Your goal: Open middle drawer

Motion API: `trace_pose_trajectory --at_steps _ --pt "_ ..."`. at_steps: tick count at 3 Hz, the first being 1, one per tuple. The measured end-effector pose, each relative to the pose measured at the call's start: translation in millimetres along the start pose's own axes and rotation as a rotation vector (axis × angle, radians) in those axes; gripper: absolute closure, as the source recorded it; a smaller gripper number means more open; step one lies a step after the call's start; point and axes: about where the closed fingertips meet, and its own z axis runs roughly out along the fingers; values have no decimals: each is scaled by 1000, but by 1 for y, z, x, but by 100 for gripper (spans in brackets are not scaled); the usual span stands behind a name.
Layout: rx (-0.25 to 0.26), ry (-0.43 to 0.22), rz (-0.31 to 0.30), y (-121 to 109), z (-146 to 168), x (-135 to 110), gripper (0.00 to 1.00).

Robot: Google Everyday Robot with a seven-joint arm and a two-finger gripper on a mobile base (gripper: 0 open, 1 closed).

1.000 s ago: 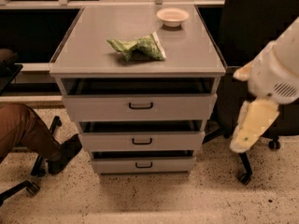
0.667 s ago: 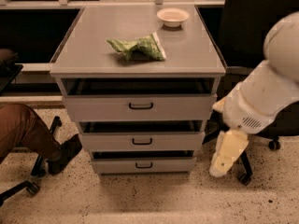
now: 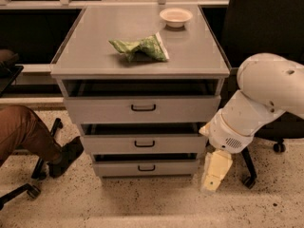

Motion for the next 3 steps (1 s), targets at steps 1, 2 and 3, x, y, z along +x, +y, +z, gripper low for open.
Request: trace_pose_trajectory --at_steps 1,2,3 --pt "-15 -48 -71 -14 48 -18 0" --pt "-7 -78 -118 -24 119 -31 0" --pt "43 -147 -166 -46 171 -57 0"
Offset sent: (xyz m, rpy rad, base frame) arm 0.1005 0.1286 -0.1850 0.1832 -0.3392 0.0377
